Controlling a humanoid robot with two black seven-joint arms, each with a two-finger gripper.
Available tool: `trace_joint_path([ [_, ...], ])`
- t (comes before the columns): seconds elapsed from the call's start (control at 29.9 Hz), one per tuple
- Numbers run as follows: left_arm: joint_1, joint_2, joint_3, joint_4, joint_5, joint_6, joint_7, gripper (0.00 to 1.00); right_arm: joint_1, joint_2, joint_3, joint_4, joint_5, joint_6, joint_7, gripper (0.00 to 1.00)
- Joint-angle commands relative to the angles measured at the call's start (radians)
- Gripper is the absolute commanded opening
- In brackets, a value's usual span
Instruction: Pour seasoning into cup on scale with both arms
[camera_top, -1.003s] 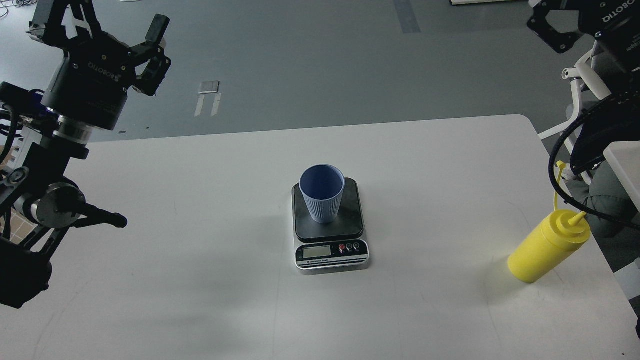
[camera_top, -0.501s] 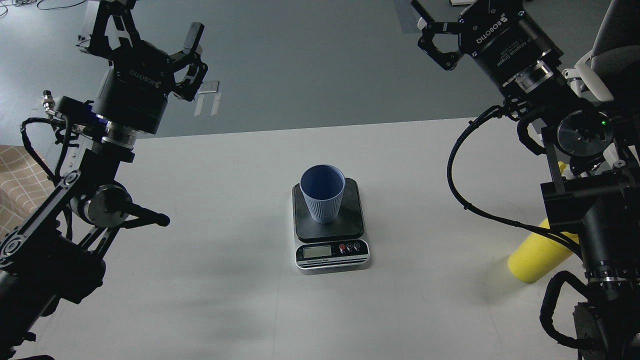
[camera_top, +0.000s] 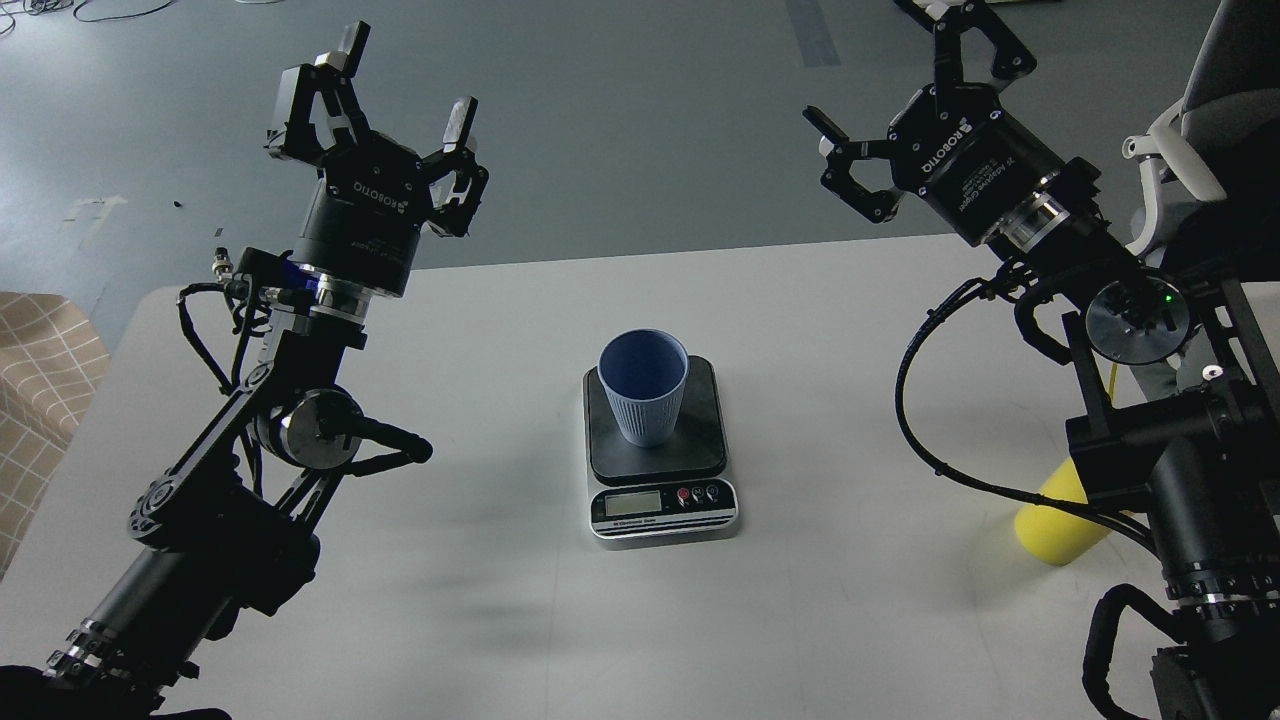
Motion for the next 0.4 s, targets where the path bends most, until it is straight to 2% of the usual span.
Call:
trace_joint_path([
  [0.0,0.002,-0.034,0.001,0.014,0.0,-0.016,0.0,0.99,-0.027,0.0,-0.021,0.005,-0.001,0.0,0.001,1.0],
  [0.17,-0.001,-0.081,-0.003,0.069,-0.001,-0.01,0.0,0.99,-0.052,0.0,-0.016,0.004,-0.001,0.0,0.001,1.0],
  [0.37,0.011,-0.135,-0.003,0.077,0.0,-0.01,0.0,0.99,-0.06,0.0,-0.005,0.001,-0.001,0.0,0.003,1.0],
])
